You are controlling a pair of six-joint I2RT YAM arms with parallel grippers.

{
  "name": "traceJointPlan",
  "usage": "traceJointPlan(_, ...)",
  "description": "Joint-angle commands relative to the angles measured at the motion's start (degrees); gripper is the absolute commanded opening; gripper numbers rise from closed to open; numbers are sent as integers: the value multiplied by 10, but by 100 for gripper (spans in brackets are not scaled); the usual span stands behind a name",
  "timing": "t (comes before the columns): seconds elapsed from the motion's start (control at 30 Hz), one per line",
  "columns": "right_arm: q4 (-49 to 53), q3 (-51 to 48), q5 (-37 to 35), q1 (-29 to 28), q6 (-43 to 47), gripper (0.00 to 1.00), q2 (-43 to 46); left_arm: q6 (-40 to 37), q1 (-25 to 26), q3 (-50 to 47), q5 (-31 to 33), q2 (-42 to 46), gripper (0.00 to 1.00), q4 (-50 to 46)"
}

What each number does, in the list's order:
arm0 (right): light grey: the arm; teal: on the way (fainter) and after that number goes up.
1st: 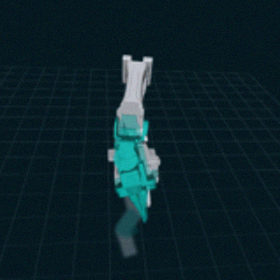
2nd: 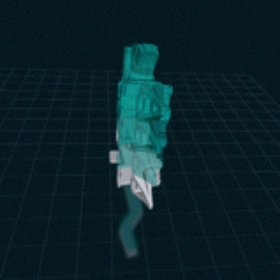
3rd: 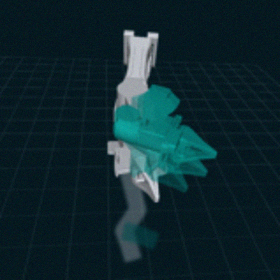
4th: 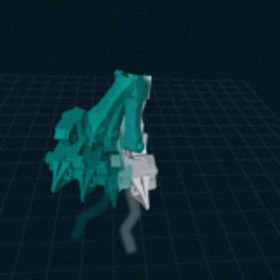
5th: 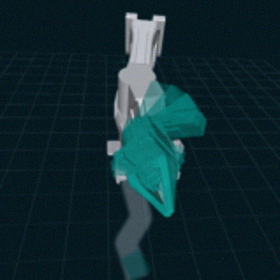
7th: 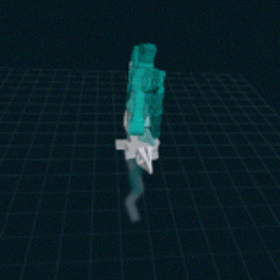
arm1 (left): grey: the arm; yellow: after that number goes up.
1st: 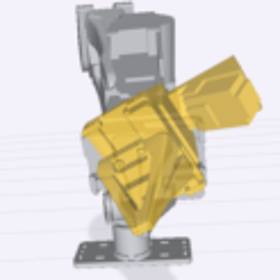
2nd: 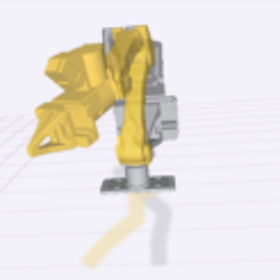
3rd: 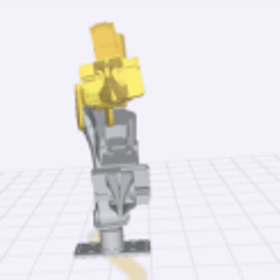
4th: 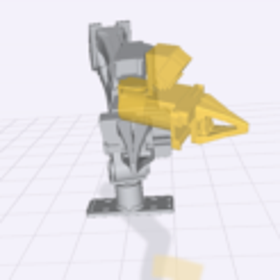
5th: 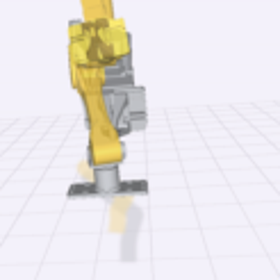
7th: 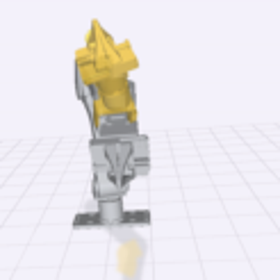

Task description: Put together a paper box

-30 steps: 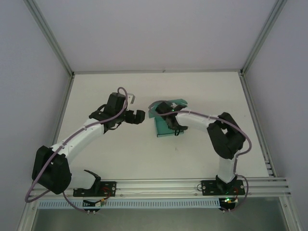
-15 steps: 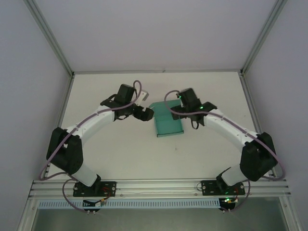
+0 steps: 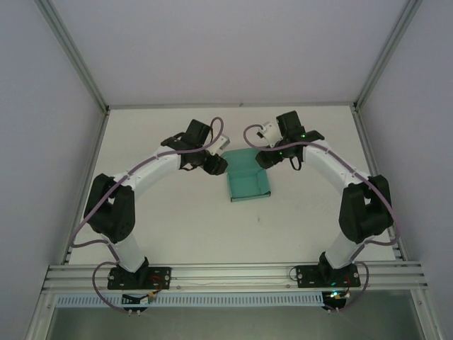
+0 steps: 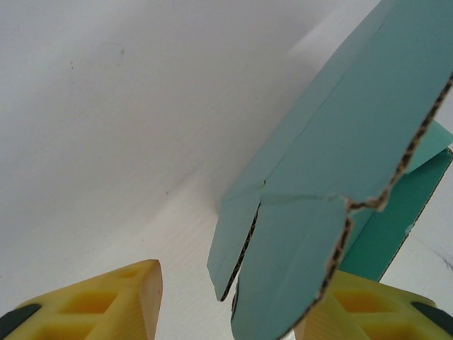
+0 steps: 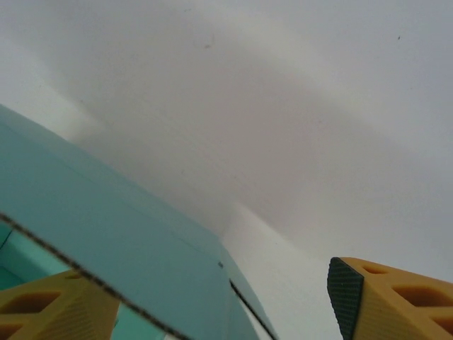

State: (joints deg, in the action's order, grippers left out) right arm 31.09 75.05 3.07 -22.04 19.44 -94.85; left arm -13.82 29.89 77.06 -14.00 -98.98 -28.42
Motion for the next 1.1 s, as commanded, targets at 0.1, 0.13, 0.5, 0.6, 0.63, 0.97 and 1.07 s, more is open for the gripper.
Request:
traceJointPlan(0.1, 17, -80, -33, 1, -165, 79, 90, -2, 4, -19, 7, 16, 53, 14)
traceJointPlan(0.13, 28, -96, -30, 0, -193, 79, 99, -3, 4, -20, 6, 14, 53, 17)
traceJointPlan(0.5, -113, -228, 49, -6, -352, 64, 74, -56, 4, 35, -86, -27, 51, 24)
traceJointPlan(0.6, -136, -212, 37, -7, -355, 59, 26, -79, 4, 44, -108, -37, 49, 22)
traceJointPlan(0.63, -143, -206, 37, -8, -355, 58, 11, -87, 4, 47, -111, -42, 49, 20)
traceJointPlan(0.97, -152, -194, 29, -13, -365, 19, -40, -116, 4, 69, -144, -63, 8, 16)
traceJointPlan(1.07, -156, -198, 33, -19, -358, 11, -37, -128, 2, 66, -155, -45, 0, 17)
